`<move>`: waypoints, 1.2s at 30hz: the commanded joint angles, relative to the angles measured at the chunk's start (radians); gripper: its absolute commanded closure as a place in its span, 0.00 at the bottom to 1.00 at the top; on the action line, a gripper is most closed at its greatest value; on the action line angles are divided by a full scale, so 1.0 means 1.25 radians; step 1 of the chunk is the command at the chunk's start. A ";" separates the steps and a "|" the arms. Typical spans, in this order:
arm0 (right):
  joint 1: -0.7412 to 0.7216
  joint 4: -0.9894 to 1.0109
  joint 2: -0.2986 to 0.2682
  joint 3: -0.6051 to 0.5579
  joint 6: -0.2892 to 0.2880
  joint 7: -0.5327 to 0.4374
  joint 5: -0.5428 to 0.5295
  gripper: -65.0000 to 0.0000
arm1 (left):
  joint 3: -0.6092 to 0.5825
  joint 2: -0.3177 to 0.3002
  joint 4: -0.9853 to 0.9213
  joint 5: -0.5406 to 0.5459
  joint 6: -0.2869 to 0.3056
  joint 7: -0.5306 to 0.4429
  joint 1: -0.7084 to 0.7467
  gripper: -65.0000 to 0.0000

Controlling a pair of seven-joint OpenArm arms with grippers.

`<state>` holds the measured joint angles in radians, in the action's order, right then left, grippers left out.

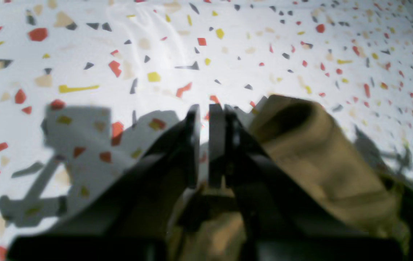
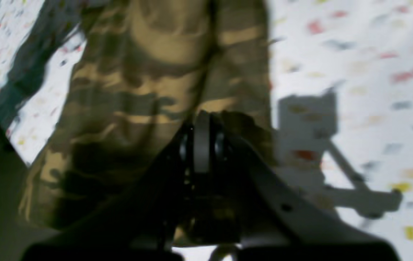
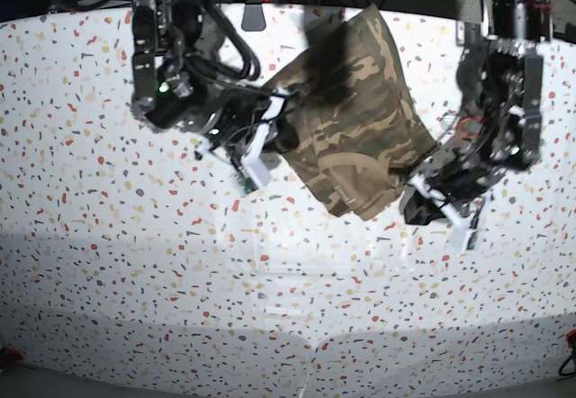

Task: Fold the T-shirt properly
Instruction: 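Hold the folded bundle with both grippers and press it flat, then open both grippers and raise them off the folded shirt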

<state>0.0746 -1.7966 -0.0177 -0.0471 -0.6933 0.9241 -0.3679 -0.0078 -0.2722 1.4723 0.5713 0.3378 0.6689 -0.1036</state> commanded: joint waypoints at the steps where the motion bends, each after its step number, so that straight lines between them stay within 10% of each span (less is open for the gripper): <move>1: -0.013 -0.027 -0.007 0.010 -0.004 -0.010 -0.013 1.00 | 0.006 -0.027 0.042 0.022 0.002 -0.014 0.003 0.95; 11: 0.031 -0.034 -0.105 0.048 -0.004 0.030 -0.011 1.00 | 0.005 -0.097 0.202 0.061 0.002 -0.079 0.300 0.95; 21: 0.130 -0.034 -0.098 0.046 -0.004 -0.001 0.001 1.00 | 0.005 -0.096 0.222 0.067 0.004 -0.141 0.477 0.95; 30: 0.165 -0.034 -0.061 -0.050 -0.004 -0.061 0.008 1.00 | 0.005 0.009 0.220 -0.063 0.005 -0.181 0.448 0.95; 36: 0.143 -0.030 -0.016 -0.098 0.016 -0.144 0.164 1.00 | 0.005 0.045 0.219 -0.128 0.004 -0.211 0.416 0.95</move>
<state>0.2623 -1.8210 -0.0406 -0.1677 -0.6735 0.7719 -0.1429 -0.0021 -0.2131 1.7313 0.4000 0.3321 0.4343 0.4210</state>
